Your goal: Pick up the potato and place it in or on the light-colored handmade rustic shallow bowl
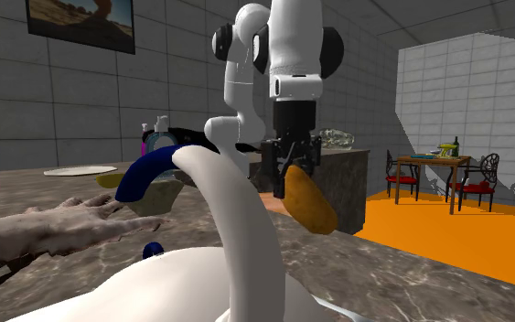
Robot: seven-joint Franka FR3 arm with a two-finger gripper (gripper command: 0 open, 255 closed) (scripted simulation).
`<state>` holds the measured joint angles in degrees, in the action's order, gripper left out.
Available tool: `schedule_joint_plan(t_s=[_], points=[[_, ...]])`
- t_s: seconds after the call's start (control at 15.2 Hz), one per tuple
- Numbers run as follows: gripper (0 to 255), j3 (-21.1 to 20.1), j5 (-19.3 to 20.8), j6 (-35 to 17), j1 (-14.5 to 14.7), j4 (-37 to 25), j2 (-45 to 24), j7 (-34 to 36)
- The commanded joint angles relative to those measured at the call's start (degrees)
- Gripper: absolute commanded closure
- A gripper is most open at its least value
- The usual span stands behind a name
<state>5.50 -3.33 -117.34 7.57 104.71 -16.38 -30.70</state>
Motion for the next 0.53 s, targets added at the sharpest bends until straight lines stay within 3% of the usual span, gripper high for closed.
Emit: schedule_joint_plan(t_s=[0.0, 0.46], points=[[255, 0.02, 0.09, 1.37, 0.02, -0.86, 0.5, 0.1], [255, 0.1, 0.36, 6.21, 0.05, -3.95, 2.25, 0.37]])
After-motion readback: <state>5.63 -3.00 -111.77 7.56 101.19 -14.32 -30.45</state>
